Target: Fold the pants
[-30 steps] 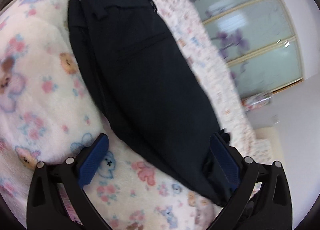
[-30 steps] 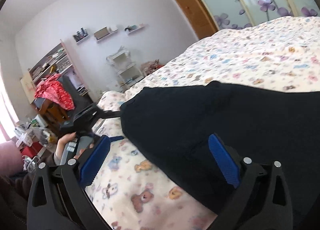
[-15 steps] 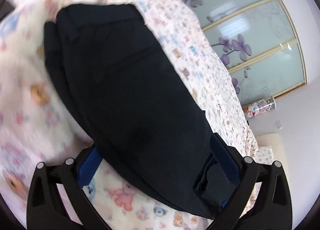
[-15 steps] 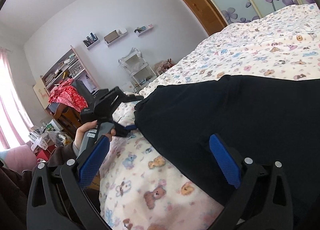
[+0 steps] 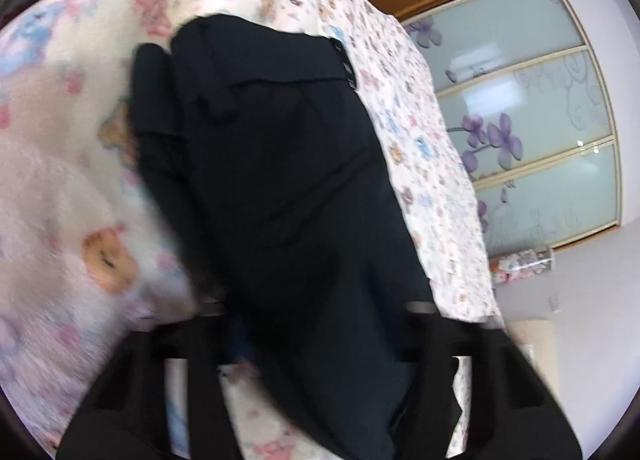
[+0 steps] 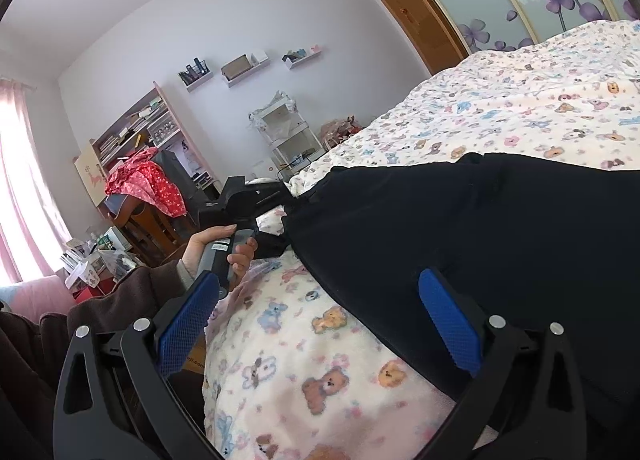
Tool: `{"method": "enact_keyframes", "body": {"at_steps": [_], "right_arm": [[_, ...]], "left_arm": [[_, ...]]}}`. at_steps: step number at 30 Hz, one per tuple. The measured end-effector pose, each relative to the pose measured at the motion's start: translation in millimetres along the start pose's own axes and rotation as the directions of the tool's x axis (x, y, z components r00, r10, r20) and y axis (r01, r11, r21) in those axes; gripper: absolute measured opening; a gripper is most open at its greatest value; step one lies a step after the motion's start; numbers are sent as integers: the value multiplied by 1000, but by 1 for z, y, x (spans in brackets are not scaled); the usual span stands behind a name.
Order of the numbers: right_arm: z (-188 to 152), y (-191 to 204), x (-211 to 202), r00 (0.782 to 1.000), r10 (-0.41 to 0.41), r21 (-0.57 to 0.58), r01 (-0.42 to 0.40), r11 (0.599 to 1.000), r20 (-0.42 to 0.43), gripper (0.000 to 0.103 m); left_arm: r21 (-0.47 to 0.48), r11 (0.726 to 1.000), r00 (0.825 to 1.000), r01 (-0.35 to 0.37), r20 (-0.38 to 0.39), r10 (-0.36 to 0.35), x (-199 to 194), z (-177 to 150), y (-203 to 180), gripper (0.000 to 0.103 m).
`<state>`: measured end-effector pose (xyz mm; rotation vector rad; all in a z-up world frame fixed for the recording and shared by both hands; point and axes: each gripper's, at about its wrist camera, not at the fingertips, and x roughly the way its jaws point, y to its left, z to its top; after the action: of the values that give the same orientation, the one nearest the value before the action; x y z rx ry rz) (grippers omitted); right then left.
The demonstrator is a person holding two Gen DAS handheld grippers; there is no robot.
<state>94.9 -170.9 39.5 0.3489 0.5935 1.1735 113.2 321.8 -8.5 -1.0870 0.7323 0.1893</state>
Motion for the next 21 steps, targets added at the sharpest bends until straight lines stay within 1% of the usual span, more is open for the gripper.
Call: {"method": "enact_keyframes", "body": {"at_steps": [2, 4, 5, 7, 8, 10, 11, 12, 14, 15, 17, 18, 19, 20, 21], "right_arm": [[-1, 2, 0, 1000, 2, -5, -2, 1000, 0, 102], [-1, 3, -1, 1000, 2, -10, -2, 1000, 3, 102], [-1, 3, 0, 1000, 2, -8, -2, 1000, 5, 102], [1, 3, -3, 1000, 0, -2, 0, 1000, 22, 102], [1, 3, -5, 999, -1, 2, 1, 1000, 33, 102], [4, 0, -12, 998, -3, 14, 2, 1000, 63, 102], [6, -2, -18, 996, -7, 22, 6, 1000, 86, 102], [9, -4, -23, 994, -18, 27, 15, 1000, 107, 102], [15, -8, -42, 984, -59, 43, 52, 998, 170, 102], [18, -10, -55, 975, -78, 61, 66, 996, 209, 102], [26, -14, -82, 955, -107, 102, 81, 991, 276, 102], [29, -16, -97, 944, -126, 117, 94, 989, 305, 102], [33, -16, -115, 928, -164, 132, 126, 983, 336, 102], [35, -16, -127, 916, -189, 137, 149, 979, 353, 102], [36, -17, -139, 904, -214, 138, 175, 975, 369, 102]], "left_arm": [[25, 1000, 1000, -18, 8, 18, -2, -6, -1, 20], [64, 997, 999, -46, 26, 44, -2, -7, -8, 16], [93, 993, 997, -68, 39, 65, -3, -8, -14, 15], [177, 976, 990, -128, 81, 115, -8, -12, -34, 13], [233, 960, 984, -159, 111, 136, -13, -15, -48, 13], [310, 931, 976, -192, 155, 150, -21, -21, -71, 12], [354, 912, 972, -209, 178, 154, -25, -24, -84, 12], [405, 884, 965, -234, 208, 160, -29, -30, -101, 12], [469, 845, 957, -257, 242, 158, -36, -42, -130, 12], [484, 837, 958, -256, 244, 151, -35, -46, -141, 12], [527, 811, 958, -253, 256, 133, -37, -59, -165, 12], [560, 789, 957, -254, 264, 121, -37, -68, -179, 12], [591, 767, 957, -250, 270, 105, -38, -77, -190, 11], [610, 752, 958, -249, 271, 98, -36, -85, -199, 12], [651, 715, 957, -254, 278, 86, -32, -99, -215, 12]]}}
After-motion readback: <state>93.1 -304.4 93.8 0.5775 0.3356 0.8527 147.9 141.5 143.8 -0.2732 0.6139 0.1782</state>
